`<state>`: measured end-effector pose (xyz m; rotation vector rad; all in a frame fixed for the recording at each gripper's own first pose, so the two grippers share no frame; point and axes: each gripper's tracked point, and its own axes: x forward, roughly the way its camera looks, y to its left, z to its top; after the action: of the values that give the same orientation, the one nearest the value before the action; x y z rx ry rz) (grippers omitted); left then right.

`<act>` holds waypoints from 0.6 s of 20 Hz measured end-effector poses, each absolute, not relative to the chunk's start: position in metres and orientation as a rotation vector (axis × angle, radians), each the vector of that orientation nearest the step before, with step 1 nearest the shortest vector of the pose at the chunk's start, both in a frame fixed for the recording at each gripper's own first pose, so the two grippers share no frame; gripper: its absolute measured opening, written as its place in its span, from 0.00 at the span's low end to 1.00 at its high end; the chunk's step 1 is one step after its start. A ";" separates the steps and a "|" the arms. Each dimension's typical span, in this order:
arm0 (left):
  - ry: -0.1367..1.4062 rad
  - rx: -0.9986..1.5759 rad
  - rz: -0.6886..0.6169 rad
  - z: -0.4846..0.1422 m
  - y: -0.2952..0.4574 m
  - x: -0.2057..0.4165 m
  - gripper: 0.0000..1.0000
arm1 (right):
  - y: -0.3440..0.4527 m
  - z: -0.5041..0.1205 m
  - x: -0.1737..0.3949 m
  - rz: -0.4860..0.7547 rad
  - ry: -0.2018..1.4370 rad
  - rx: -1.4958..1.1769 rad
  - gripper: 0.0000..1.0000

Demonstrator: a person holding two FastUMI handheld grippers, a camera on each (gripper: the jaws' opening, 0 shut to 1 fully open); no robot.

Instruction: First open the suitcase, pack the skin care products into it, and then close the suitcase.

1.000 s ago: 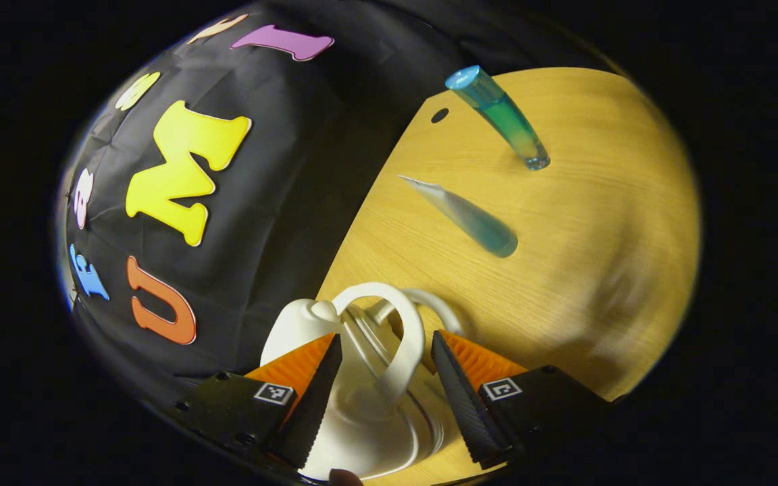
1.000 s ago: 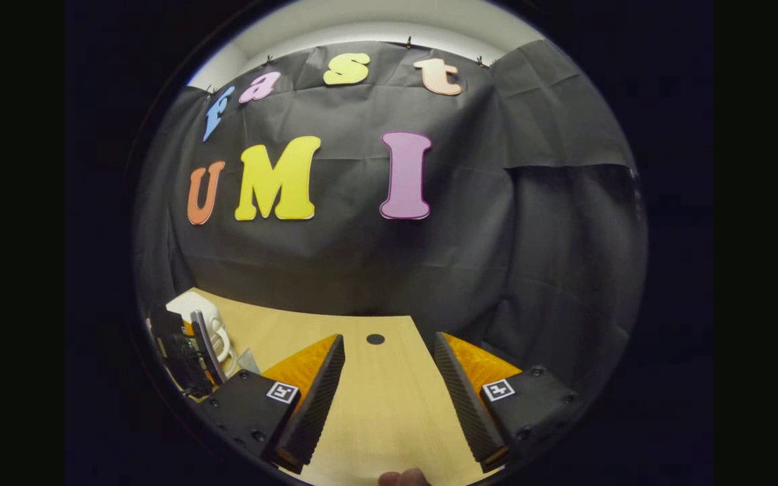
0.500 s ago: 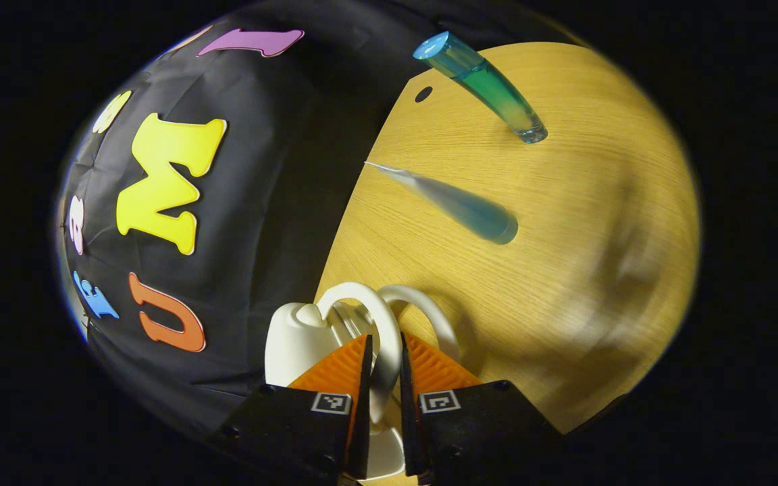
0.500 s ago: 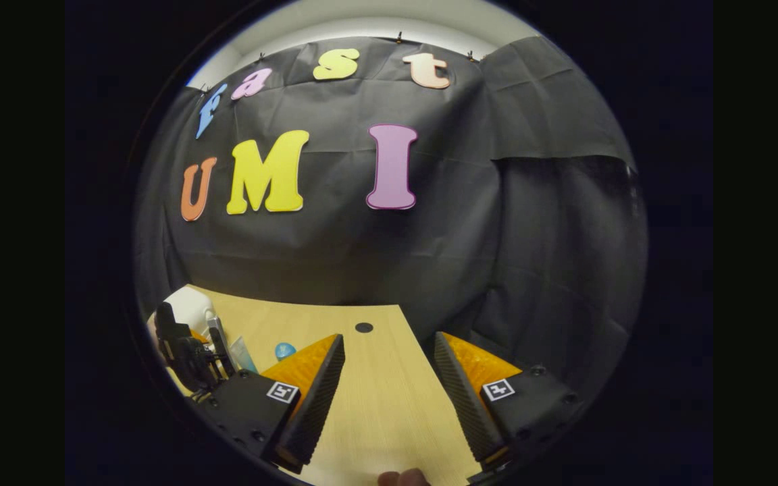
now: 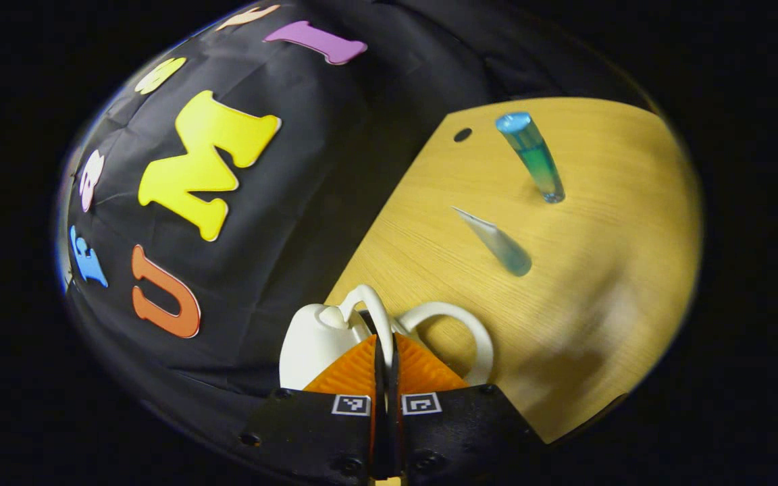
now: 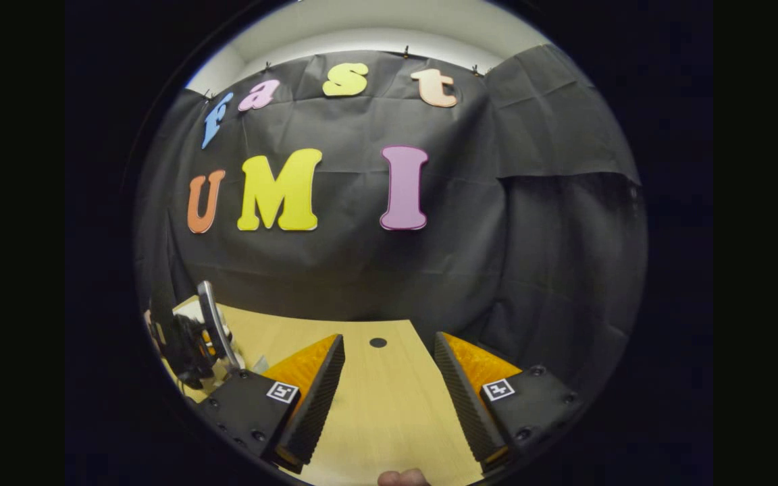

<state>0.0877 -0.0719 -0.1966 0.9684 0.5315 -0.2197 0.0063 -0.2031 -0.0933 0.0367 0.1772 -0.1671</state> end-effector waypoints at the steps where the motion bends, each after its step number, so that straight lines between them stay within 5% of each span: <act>1: 0.490 0.934 -0.202 -0.176 -0.063 0.089 0.03 | -0.194 -0.089 0.007 -0.157 0.171 0.036 0.80; 8: 0.279 0.604 -0.061 -0.063 0.071 0.102 0.02 | -0.121 -0.058 0.019 -0.083 0.134 0.016 0.79; 12: 0.245 0.453 0.034 -0.060 0.200 0.102 0.02 | -0.084 -0.041 0.024 -0.072 0.135 0.045 0.80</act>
<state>0.1024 0.1997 -0.0599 0.4531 0.2453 0.0344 0.0238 -0.0835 -0.0407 0.0450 0.1351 -0.0717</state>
